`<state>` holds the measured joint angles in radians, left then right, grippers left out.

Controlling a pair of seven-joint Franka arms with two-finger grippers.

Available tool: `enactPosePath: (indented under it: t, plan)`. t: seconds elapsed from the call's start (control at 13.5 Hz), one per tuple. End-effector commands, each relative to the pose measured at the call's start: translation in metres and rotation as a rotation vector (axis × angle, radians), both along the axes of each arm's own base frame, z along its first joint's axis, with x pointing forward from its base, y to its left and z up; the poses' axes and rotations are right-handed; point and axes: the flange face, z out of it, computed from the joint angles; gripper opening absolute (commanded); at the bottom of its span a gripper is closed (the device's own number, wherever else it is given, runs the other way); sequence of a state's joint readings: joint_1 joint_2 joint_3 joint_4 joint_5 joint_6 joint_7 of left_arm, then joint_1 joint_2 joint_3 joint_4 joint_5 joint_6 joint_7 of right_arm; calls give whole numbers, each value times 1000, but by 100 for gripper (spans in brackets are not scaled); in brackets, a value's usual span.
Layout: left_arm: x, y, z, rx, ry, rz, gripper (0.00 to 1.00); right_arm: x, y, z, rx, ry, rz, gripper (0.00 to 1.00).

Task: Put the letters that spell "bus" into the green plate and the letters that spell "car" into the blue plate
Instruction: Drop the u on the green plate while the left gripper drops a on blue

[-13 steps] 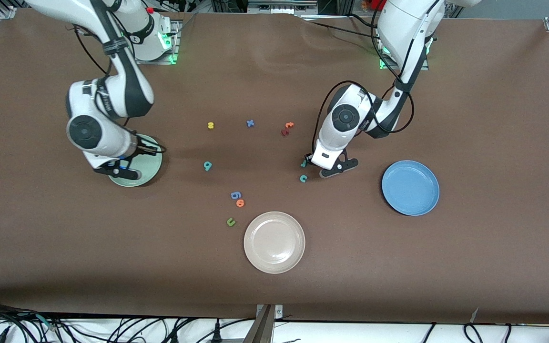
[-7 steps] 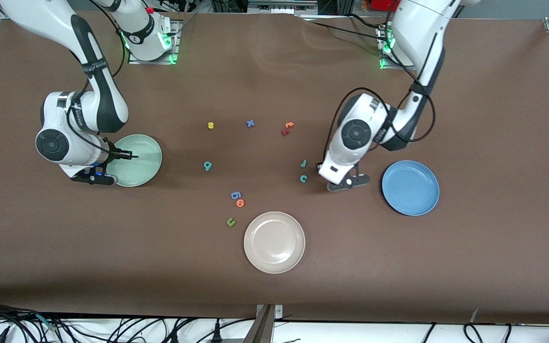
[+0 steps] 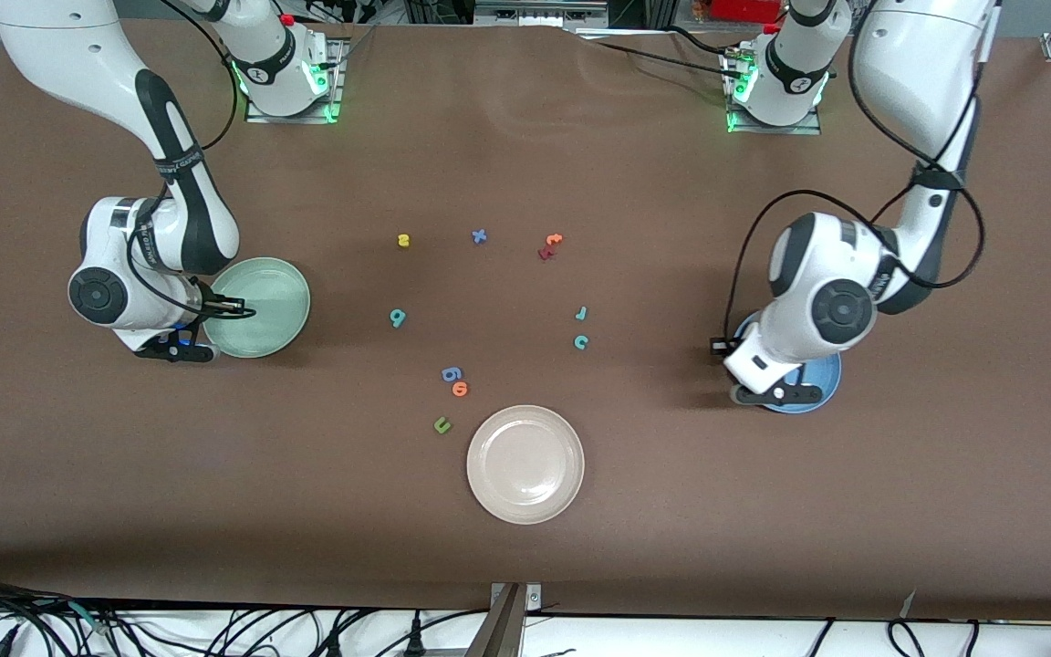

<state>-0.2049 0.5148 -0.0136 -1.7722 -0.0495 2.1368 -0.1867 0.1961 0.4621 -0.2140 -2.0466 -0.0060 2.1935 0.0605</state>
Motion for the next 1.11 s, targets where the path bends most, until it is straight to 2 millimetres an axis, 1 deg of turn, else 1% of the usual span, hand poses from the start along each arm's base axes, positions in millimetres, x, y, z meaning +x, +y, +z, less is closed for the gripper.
enactPosePath:
  t: [0.0,0.15,0.22,0.37,0.44,0.52,0.59,0.67,0.74,0.89,1.04]
  plan:
    - [0,30,5,-6,21,-67,15,2,3,8,24,-9,3,99]
    - [2,45,4,-9,24,-67,15,6,9,21,28,3,-1,99]
    - [3,50,2,-11,27,-73,15,8,23,30,53,15,-33,99]
    - [4,55,-1,-11,28,-72,17,11,60,46,80,13,-112,99]
    - [5,57,-3,-2,29,-75,34,12,83,50,78,4,-136,99]
    - [7,58,-2,-1,24,-73,95,15,102,56,74,-11,-165,99]
    - [10,59,0,8,18,-81,100,16,120,59,72,-25,-194,99]
    - [10,59,1,17,14,-91,100,17,142,61,70,-42,-228,99]
    - [10,59,1,18,14,-90,100,19,159,63,61,-56,-271,99]
    - [13,58,4,18,7,-85,100,19,189,61,40,-82,-358,99]
    - [13,54,4,18,5,-82,100,14,219,50,27,-113,-411,99]
